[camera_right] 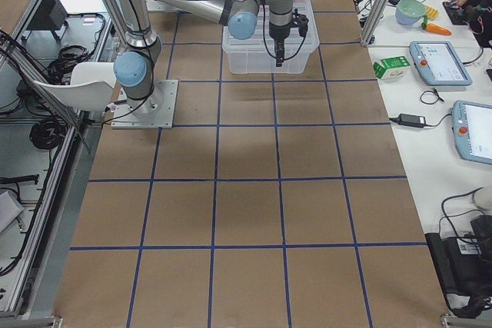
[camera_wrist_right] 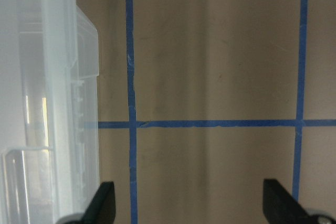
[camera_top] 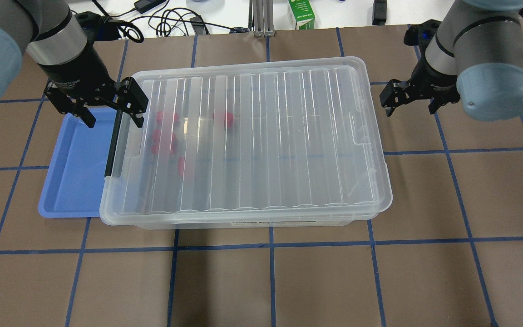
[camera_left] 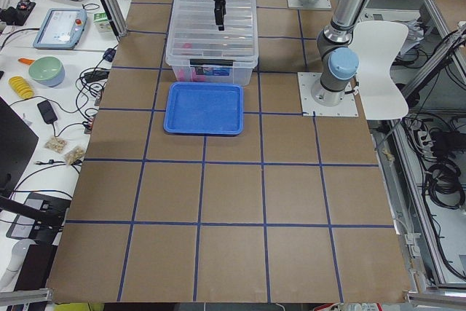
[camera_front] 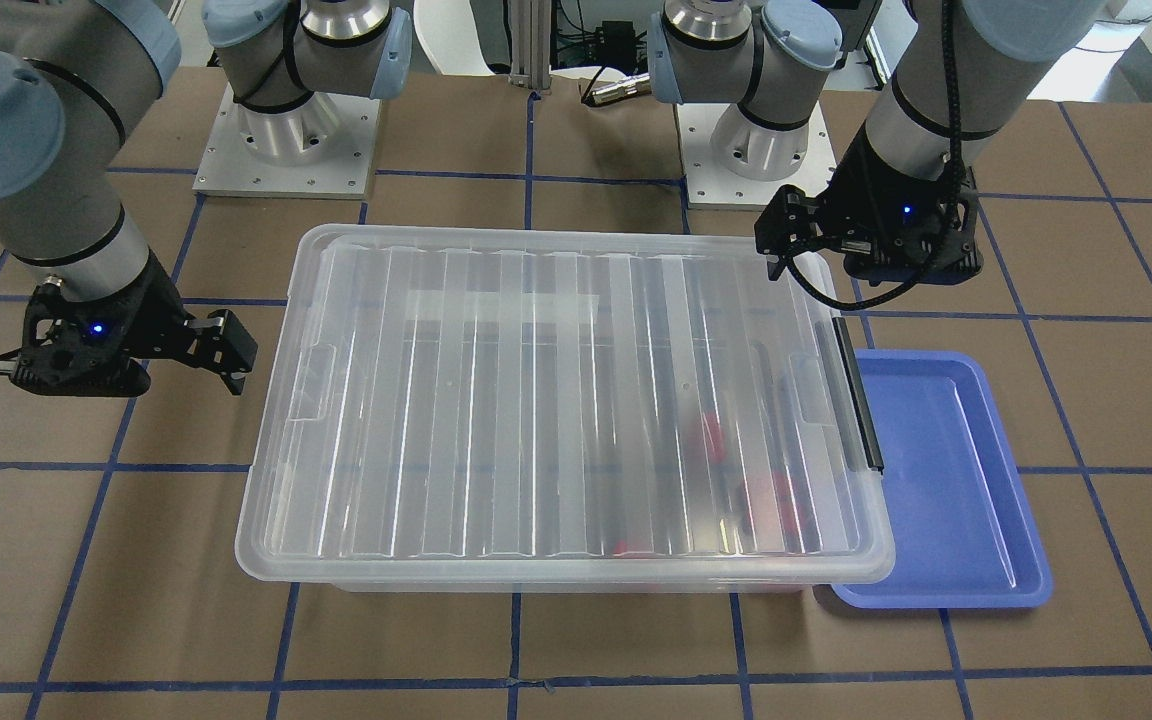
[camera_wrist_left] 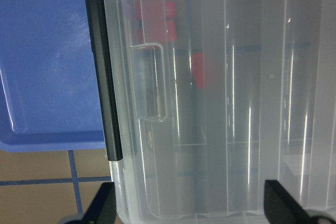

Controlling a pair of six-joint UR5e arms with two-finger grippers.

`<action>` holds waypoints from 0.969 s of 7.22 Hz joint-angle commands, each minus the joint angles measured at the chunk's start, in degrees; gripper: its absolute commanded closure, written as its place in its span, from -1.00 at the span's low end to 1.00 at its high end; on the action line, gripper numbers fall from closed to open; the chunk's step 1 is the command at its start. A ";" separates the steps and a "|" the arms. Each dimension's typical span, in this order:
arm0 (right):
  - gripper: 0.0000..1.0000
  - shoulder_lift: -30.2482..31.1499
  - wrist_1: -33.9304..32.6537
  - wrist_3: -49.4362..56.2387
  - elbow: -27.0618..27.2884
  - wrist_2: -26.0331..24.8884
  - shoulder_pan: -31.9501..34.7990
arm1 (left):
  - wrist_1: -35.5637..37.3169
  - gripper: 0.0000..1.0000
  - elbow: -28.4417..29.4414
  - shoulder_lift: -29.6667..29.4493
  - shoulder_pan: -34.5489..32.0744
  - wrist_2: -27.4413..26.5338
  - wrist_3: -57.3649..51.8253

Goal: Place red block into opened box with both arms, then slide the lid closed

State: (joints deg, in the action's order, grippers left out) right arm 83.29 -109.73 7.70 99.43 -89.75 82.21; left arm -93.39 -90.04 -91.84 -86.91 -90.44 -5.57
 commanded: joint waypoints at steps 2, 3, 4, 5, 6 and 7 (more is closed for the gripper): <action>-1.00 3.35 19.14 -0.75 -13.25 0.10 -0.03 | 0.05 -1.00 0.13 -0.27 -0.19 -0.26 2.66; -1.00 5.46 24.60 -0.40 -15.29 0.19 -0.03 | 0.05 -1.00 0.13 -0.18 -0.28 -0.35 2.67; -1.00 7.04 25.26 -0.31 -14.71 0.63 -0.03 | 0.05 -1.00 0.04 -0.27 -0.89 -0.35 2.76; -1.00 7.23 25.01 -1.10 -13.66 0.89 0.40 | 0.40 -1.00 0.13 -0.35 -1.85 -0.44 2.67; -1.00 7.15 25.27 -3.37 -13.47 0.81 3.28 | 0.75 -1.00 0.13 -0.27 -1.95 -0.35 2.15; -1.00 6.10 25.01 -8.00 -13.12 0.63 7.57 | 0.75 -1.00 0.04 -0.18 -1.86 -0.35 2.06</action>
State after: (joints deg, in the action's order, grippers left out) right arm 90.10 -84.70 4.08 85.88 -89.00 85.47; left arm -92.79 -89.94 -92.11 -88.67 -90.81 -3.27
